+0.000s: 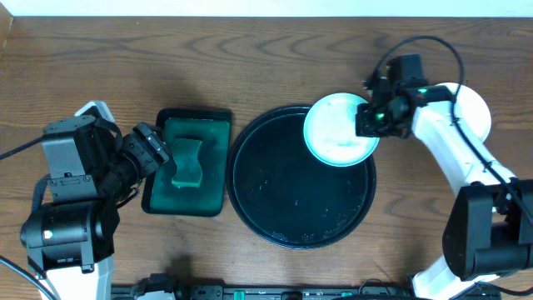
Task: Clean dirty plates on tray and stack at the side
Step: 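Slide the pale green plate onto the black tray center with the right gripper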
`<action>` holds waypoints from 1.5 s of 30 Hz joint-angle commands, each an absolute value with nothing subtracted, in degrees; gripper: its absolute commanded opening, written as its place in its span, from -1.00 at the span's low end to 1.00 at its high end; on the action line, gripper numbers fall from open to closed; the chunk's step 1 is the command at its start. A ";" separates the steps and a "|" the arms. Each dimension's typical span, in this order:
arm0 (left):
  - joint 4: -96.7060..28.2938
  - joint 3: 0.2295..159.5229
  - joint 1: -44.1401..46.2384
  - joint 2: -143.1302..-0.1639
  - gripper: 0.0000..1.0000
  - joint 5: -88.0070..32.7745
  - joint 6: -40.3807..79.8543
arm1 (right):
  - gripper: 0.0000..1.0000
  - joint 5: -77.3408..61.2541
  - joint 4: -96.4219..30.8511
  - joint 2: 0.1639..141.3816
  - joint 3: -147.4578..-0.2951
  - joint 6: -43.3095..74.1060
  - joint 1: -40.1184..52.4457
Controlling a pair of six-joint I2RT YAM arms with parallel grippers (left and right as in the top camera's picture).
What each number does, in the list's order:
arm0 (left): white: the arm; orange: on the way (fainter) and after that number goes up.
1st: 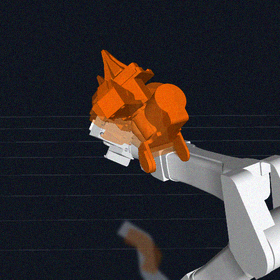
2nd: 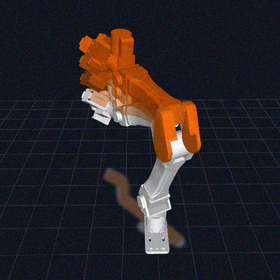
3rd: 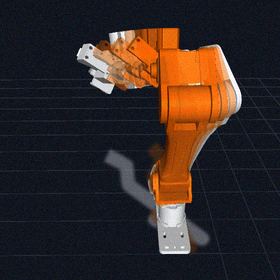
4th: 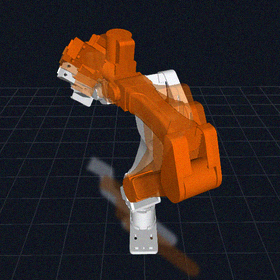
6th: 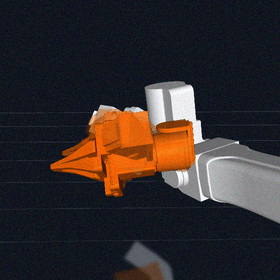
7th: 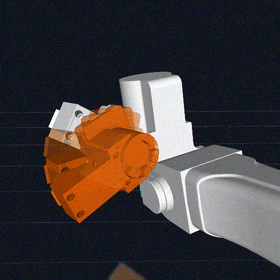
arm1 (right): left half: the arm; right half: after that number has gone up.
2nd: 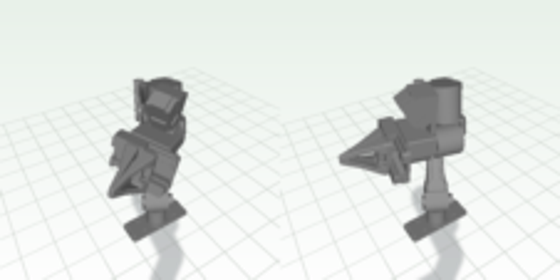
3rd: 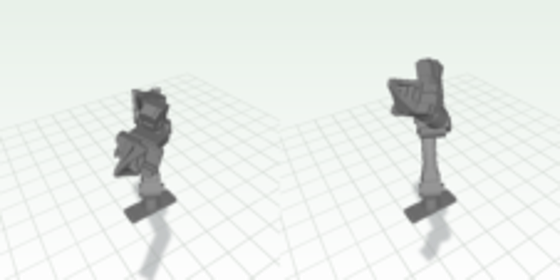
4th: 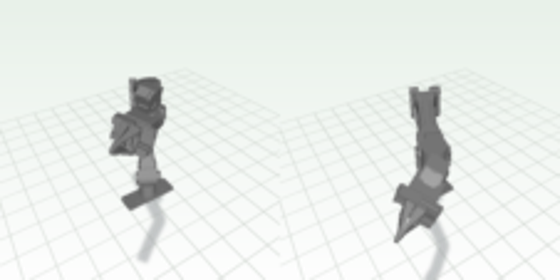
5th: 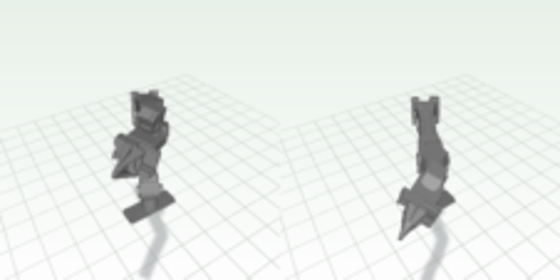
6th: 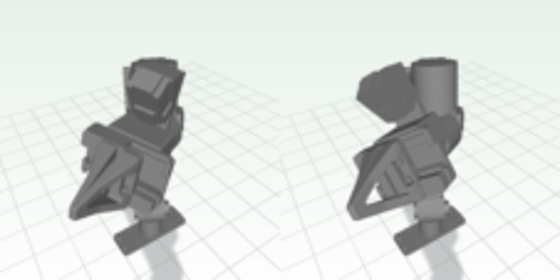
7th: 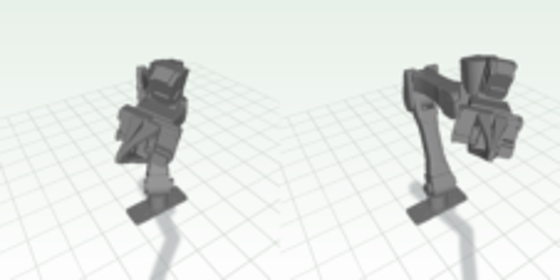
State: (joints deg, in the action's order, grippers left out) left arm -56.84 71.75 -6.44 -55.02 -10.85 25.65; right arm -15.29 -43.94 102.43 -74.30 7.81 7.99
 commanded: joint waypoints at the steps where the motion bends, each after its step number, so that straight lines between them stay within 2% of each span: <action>1: -56.97 72.44 -6.72 -55.05 0.61 -11.38 25.52 | -0.53 -4.73 -42.15 102.65 -74.00 6.57 7.94; 2: -56.97 72.44 -6.74 -55.05 0.62 -11.38 25.52 | -0.30 -3.03 -40.62 102.65 -74.00 6.55 7.44; 4: -56.97 72.44 -6.72 -55.05 0.62 -11.38 25.52 | -0.11 -2.42 -37.69 102.65 -74.00 4.16 6.17; 7: -56.97 72.44 -6.74 -55.05 0.62 -11.38 25.52 | 0.00 -2.50 -35.07 102.91 -73.97 -1.58 4.43; 12: -56.97 72.44 -6.72 -55.05 0.61 -11.38 25.52 | 0.01 -4.60 -35.62 105.62 -73.76 -4.86 3.42; 14: -56.97 72.44 -6.72 -55.05 0.61 -11.38 25.52 | -0.19 -7.03 -36.10 107.00 -73.10 -4.84 3.66; 15: -56.97 72.44 -6.72 -55.05 0.61 -11.38 25.52 | -0.57 -9.02 -36.23 107.57 -72.60 -4.84 3.90; 16: -56.97 72.44 -6.72 -55.05 0.62 -11.35 25.52 | -0.74 -10.92 -36.45 107.90 -72.16 -4.86 4.23; 17: -56.97 72.44 -6.72 -55.05 0.62 -11.38 25.52 | -0.87 -12.95 -36.64 107.96 -71.79 -4.82 4.60; 19: -56.97 72.44 -6.72 -55.05 0.62 -11.38 25.52 | -0.97 -15.64 -36.71 107.92 -71.57 -4.82 4.99; 24: -56.97 72.44 -6.74 -55.05 0.62 -11.38 25.52 | -0.98 -24.21 -40.18 107.09 -71.59 -5.04 7.05; 29: -56.97 72.44 -6.72 -55.05 0.61 -11.38 25.52 | -0.98 -22.83 -44.14 107.09 -71.57 -1.87 9.74; 32: -56.95 72.44 -6.74 -55.05 0.61 -10.72 25.54 | -0.98 -21.17 -44.91 107.09 -71.57 -7.18 12.34; 34: -56.80 72.44 -6.72 -55.05 0.61 -10.98 25.74 | -0.72 -16.75 -43.55 107.09 -71.57 -5.80 13.10; 37: -56.77 72.44 -6.74 -55.05 0.61 -10.96 25.71 | -0.44 -15.70 -40.84 107.09 -71.59 -2.59 13.04; 40: -56.77 72.44 -6.74 -55.05 0.62 -11.25 25.85 | -0.33 -18.63 -39.13 106.30 -71.61 -1.76 12.56; 44: -57.12 72.31 -6.59 -55.72 0.61 -11.33 23.66 | -0.30 -20.64 -39.77 103.20 -71.61 -1.76 12.43; 45: -57.89 72.31 -6.44 -56.45 0.54 -10.74 23.05 | -0.31 -20.75 -40.12 102.39 -71.61 -1.76 12.45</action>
State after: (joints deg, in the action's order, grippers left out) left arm -56.82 71.75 -6.44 -55.05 -11.05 25.41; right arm -18.70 -39.59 107.00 -71.57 -2.72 12.69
